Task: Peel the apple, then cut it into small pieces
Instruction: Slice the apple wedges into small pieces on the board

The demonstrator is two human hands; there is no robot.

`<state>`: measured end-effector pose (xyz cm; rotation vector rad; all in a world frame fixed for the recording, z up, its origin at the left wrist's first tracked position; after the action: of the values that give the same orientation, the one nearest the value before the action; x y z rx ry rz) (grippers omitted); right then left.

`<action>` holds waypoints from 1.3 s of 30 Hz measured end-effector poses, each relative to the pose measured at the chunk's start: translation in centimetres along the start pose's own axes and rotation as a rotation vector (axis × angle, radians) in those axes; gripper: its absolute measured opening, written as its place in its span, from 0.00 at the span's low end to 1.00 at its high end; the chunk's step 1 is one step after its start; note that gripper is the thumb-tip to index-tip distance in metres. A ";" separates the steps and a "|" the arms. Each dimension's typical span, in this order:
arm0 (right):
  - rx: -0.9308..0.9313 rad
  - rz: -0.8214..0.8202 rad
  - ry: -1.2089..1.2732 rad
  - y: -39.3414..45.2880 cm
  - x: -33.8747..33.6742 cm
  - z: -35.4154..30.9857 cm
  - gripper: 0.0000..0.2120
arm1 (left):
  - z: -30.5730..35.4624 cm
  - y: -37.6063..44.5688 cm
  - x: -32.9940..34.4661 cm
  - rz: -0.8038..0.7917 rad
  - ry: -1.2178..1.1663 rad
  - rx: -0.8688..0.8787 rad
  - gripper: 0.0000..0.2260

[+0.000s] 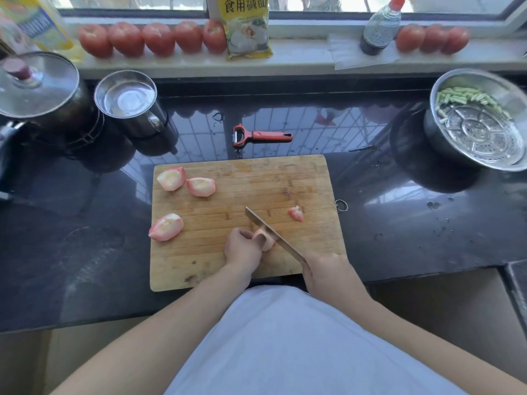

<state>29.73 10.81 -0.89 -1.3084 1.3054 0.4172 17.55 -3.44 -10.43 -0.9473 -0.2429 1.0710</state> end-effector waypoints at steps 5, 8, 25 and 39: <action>0.002 0.016 -0.066 0.0 -0.3 0.1 0.04 | -0.2 0.1 0.2 0.005 -0.013 -0.012 0.11; -0.025 0.018 -0.131 -0.1 -0.3 -0.2 0.06 | -0.2 0.2 0.3 0.006 -0.017 -0.005 0.14; 0.046 -0.164 -0.184 2.1 1.2 -1.6 0.09 | -0.1 0.5 0.1 0.038 0.015 0.012 0.14; 0.026 -0.125 -0.008 0.2 0.4 -0.2 0.05 | -0.4 0.7 0.1 0.029 0.042 -0.006 0.09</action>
<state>29.54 10.53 -1.24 -1.3574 1.2110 0.3169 17.37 -3.44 -11.19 -0.9805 -0.1983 1.0758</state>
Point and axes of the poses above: each hand's wrist, its own y-axis towards the middle knuckle, its own x-axis out of the palm, z = x × y, the point moved 8 cm from there along y, towards the middle knuckle, and after that the axes turned 4 degrees about -z, right-handed, at the moved point
